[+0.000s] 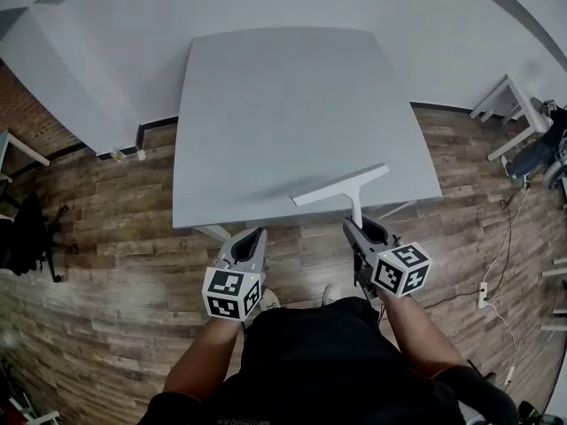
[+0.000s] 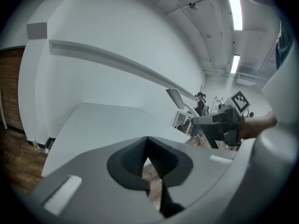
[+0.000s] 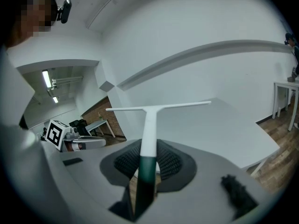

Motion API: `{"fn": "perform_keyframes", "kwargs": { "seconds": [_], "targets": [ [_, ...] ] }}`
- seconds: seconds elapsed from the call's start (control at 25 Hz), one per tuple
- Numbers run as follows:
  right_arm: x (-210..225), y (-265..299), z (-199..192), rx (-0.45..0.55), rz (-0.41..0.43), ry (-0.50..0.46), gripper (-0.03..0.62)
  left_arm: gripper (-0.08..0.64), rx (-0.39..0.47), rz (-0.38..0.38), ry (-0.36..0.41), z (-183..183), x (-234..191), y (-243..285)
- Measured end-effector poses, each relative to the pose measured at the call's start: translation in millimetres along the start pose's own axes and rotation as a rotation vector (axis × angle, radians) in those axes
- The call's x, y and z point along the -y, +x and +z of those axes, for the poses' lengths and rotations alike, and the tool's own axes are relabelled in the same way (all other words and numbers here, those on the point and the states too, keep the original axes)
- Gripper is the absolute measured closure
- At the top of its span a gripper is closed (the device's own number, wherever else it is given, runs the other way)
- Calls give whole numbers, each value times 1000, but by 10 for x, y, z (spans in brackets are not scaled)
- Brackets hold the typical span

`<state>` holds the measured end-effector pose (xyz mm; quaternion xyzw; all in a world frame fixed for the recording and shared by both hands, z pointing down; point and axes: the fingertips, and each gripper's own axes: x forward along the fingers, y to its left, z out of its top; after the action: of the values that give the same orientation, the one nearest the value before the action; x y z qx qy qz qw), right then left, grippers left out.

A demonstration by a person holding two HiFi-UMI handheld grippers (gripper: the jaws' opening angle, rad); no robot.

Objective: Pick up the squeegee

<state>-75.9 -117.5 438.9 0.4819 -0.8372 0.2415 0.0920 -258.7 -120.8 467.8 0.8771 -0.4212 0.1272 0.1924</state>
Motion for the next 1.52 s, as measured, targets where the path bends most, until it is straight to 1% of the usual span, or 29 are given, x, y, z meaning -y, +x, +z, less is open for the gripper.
{"fn": "perform_keyframes", "kwargs": {
  "seconds": [0.08,0.16,0.32,0.56,0.8,1.04,1.36,1.52],
  "targets": [
    [259,-257,20,-3,24,1,499,554,6,13,-6,55,370,191],
    [340,-334,37,-2,46,2,499,554,12,17,-5,90,528,288],
    [125,-187,2,-2,67,6,499,554,11,17,-4,54,397,182],
    [346,-313,10,2,82,21,499,554,-8,30,8,68,632,306],
    [359,-295,3,16,76,21,499,554,-17,27,46,67,681,297],
    [375,-275,-17,16,67,27,499,554,-20,34,60,120,653,274],
    [392,-247,-63,8,58,41,499,554,-54,0,69,13,717,262],
    [402,-236,-80,1,47,37,499,554,-55,-12,73,11,713,257]
  ]
}}
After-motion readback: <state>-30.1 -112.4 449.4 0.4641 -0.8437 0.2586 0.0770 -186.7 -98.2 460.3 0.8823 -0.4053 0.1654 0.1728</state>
